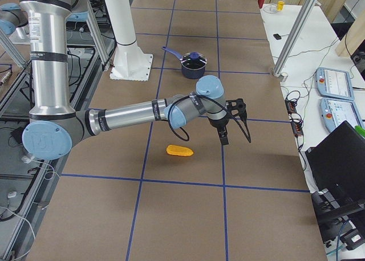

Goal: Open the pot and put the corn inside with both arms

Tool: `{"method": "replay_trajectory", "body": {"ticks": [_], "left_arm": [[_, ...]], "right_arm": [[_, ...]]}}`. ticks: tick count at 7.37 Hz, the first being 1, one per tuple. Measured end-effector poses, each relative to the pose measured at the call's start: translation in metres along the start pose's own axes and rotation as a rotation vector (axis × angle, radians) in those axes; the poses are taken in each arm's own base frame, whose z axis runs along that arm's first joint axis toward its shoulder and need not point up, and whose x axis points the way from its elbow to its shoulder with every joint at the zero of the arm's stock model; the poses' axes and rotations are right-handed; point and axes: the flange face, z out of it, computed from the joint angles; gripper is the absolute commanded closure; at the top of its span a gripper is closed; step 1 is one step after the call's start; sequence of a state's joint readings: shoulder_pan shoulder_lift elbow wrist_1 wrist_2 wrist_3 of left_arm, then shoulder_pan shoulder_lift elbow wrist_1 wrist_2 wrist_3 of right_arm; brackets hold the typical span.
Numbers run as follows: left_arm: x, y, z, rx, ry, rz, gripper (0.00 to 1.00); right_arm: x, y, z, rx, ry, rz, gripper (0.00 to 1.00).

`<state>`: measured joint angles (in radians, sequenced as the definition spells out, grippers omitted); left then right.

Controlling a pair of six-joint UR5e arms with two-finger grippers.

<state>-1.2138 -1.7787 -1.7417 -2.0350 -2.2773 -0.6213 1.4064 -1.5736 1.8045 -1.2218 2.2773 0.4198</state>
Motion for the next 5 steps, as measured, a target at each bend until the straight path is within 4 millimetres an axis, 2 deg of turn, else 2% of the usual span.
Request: {"method": "replay_trajectory", "body": {"ticks": [2, 3, 4, 5], "left_arm": [[0.101, -0.015, 0.042, -0.038, 0.024, -0.149, 0.01], [0.159, -0.016, 0.061, -0.051, 0.000, -0.171, 0.01], [0.221, -0.010, 0.078, -0.064, -0.029, -0.171, 0.01], [0.274, 0.002, 0.092, -0.071, -0.048, -0.169, 0.01]], "right_arm": [[-0.031, 0.004, 0.025, -0.018, 0.029, 0.056, 0.00], [-0.039, 0.007, 0.033, -0.025, 0.039, 0.065, 0.00], [-0.042, 0.009, 0.038, -0.031, 0.042, 0.068, 0.00], [-0.044, 0.011, 0.040, -0.037, 0.043, 0.067, 0.00]]}}
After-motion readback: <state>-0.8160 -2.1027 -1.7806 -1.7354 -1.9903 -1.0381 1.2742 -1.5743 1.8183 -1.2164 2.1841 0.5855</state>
